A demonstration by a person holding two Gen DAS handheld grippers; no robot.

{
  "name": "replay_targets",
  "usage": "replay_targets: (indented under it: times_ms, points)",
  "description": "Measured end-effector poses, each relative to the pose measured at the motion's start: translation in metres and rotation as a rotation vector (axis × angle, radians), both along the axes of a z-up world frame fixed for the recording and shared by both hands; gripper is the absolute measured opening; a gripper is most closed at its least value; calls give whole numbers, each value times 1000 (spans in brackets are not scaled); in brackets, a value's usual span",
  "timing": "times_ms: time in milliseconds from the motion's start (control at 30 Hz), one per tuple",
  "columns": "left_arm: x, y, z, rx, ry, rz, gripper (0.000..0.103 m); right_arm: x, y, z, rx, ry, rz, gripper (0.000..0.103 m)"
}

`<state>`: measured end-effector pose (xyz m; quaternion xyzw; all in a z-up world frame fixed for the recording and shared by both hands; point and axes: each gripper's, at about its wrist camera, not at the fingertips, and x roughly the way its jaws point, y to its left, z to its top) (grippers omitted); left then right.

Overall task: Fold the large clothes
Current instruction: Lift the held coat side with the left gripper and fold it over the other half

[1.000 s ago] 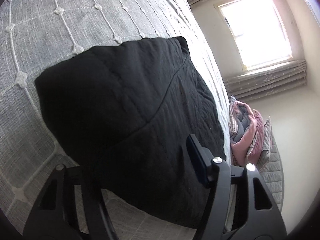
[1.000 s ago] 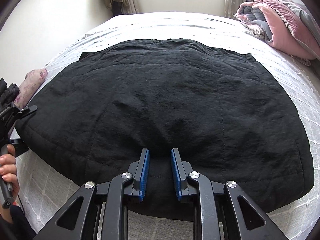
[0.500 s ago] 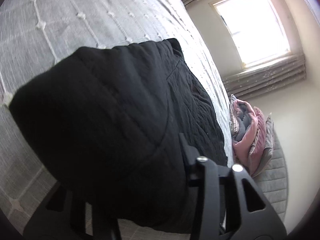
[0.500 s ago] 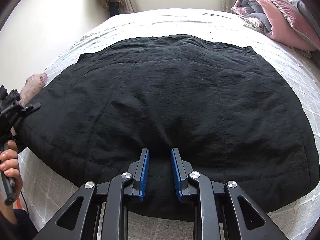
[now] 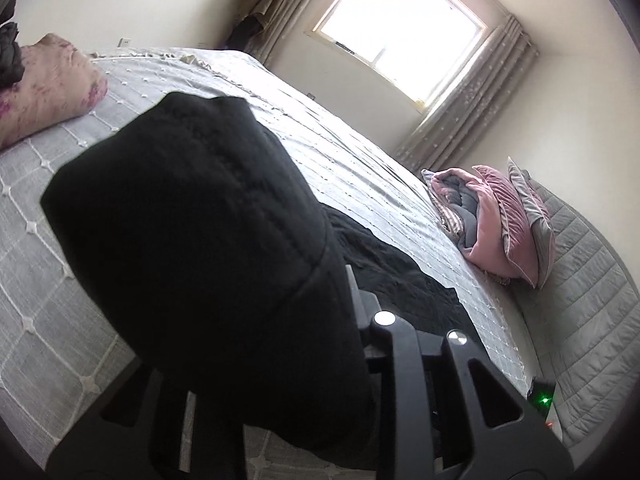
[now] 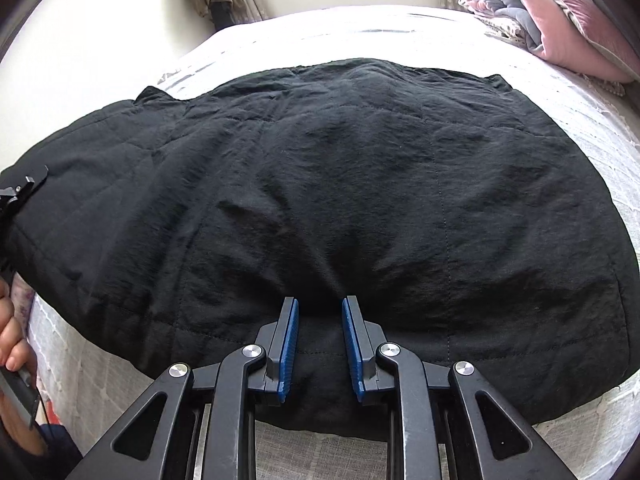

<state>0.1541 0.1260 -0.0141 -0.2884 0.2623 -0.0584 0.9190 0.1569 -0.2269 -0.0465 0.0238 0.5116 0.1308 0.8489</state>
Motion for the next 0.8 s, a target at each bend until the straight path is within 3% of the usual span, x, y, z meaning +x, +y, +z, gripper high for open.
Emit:
replay_targets:
  times_ms: [133,233,300,433,800]
  points:
    - [3,10,-1,-28,-2,-13,28,-9,15,17,-24,-97,53,23]
    - [3,8,0,-33,-10,-19,28,-17,37,25,17,-142,138,22]
    - [4,7,2,-44,-17,-25,28,-21,55,24,-11,-154,179,19]
    - [3,-1,3,-45,-32,-40,28,-10,73,12,-52,-131,188,16]
    - [0,-4,10,-16,-79,-94,28,64,71,1,51,-43,104,16]
